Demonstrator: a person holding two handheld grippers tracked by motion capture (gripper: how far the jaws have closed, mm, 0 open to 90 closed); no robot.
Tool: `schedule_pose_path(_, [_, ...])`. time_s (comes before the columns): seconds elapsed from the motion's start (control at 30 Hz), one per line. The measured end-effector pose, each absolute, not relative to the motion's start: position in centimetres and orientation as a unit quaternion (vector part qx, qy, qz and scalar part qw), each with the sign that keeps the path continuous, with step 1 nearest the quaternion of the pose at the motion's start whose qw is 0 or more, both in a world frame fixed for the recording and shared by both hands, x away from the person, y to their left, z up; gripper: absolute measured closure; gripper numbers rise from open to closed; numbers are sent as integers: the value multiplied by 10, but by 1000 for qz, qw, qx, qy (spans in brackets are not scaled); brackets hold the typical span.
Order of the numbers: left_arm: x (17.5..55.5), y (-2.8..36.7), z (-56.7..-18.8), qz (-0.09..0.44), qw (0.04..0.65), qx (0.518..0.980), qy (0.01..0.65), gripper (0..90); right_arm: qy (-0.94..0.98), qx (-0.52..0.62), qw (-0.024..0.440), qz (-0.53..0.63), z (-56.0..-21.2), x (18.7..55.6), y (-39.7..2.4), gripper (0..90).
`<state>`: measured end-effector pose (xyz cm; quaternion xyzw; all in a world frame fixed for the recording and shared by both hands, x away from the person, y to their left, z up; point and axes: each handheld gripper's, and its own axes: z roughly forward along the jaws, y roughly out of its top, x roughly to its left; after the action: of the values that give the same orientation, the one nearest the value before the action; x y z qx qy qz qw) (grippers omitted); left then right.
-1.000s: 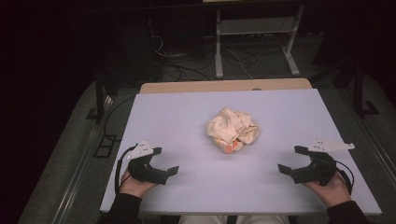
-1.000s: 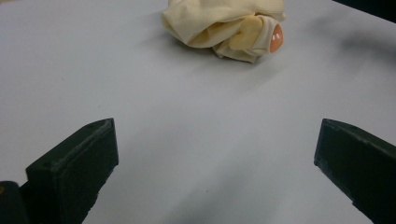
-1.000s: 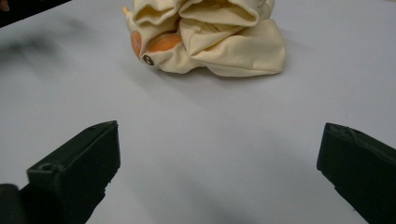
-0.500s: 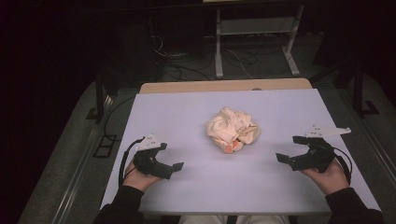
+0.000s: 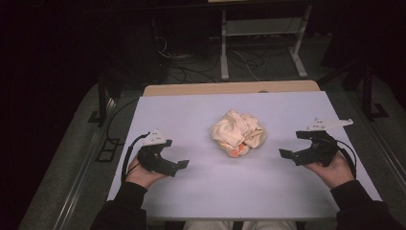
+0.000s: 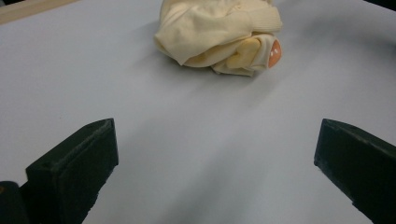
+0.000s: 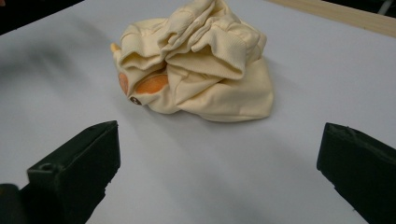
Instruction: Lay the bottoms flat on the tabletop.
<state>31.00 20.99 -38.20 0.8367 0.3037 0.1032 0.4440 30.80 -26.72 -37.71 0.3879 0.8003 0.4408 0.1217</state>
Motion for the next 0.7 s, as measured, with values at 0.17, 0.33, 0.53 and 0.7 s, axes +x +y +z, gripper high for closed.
schedule_pose_path(0.17, [316,207,-377,105,444,837,301,0,807,381,121,435,-374,315,-262,0])
schedule_pose_path(0.33, [324,203,-379,102,437,841,303,0,810,381,119,431,-374,323,-257,0])
schedule_pose_path(0.53, [331,199,-377,101,432,845,299,0,813,385,117,421,-376,337,-254,0])
schedule_pose_path(0.7, [339,195,-376,102,434,844,297,0,814,389,114,416,-378,347,-252,0])
